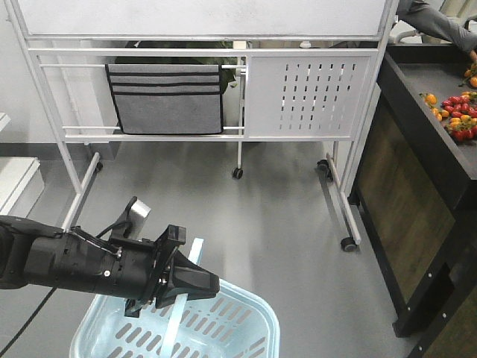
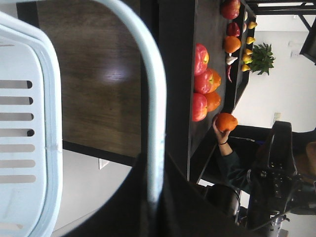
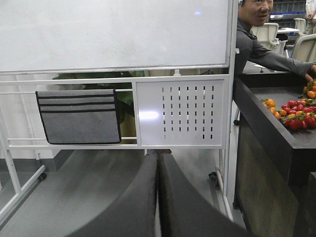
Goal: Place coke in basket with both arms
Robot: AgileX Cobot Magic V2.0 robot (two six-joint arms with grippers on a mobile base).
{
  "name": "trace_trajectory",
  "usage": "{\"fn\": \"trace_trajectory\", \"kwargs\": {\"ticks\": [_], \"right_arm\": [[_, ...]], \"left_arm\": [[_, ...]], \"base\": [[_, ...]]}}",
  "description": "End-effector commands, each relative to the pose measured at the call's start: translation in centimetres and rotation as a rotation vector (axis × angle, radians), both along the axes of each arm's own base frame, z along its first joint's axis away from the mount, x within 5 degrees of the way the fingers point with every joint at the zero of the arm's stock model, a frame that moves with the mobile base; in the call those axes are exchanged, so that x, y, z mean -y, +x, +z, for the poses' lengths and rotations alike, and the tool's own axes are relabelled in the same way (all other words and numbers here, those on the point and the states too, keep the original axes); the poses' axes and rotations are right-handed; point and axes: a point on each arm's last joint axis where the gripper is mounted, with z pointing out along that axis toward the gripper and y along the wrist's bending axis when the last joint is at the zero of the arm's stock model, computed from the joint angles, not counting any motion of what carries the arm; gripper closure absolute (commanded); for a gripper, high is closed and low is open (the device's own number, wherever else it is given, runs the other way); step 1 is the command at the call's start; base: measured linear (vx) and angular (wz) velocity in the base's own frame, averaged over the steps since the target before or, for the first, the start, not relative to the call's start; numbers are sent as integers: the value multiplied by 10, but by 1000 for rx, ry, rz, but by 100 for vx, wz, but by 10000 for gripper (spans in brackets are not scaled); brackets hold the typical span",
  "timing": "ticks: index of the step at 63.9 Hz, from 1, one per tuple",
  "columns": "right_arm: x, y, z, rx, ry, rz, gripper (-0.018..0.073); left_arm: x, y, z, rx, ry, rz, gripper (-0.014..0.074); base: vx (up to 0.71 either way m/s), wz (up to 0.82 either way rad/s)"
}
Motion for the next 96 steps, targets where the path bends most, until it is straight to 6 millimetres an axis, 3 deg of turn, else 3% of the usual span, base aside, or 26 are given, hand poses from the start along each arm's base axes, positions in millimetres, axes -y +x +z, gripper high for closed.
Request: {"fn": "trace_trajectory", "kwargs": {"ticks": [1,96], "right_arm": [[0,1,3,51,-10,4,569],[0,1,3,51,-10,4,569]], "left_arm": [[4,-3,24,39,-108,-6,602],[4,-3,24,39,-108,-6,602]], "base": [[14,0],[12,0]]}}
